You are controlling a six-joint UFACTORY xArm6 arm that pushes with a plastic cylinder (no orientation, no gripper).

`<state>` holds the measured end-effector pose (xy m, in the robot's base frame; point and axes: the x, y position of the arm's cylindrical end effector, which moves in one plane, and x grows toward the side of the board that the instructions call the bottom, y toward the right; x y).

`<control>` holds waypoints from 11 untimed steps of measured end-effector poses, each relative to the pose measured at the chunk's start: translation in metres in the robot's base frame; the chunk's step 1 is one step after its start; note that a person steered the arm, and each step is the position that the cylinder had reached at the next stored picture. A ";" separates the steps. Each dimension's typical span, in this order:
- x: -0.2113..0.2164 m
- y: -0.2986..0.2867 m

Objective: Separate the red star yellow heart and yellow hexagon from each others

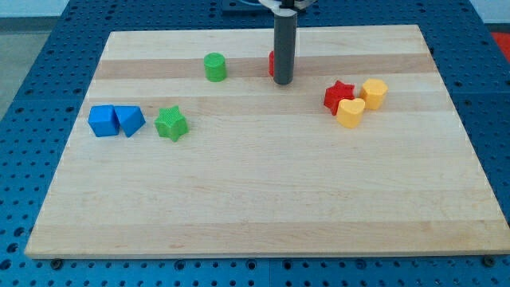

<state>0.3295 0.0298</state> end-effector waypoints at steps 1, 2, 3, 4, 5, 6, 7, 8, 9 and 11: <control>0.014 0.011; 0.010 0.070; 0.006 0.159; 0.009 0.221; 0.037 0.223; 0.064 0.205; 0.063 0.177; 0.044 0.147; 0.027 0.122; 0.049 0.108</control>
<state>0.3790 0.1378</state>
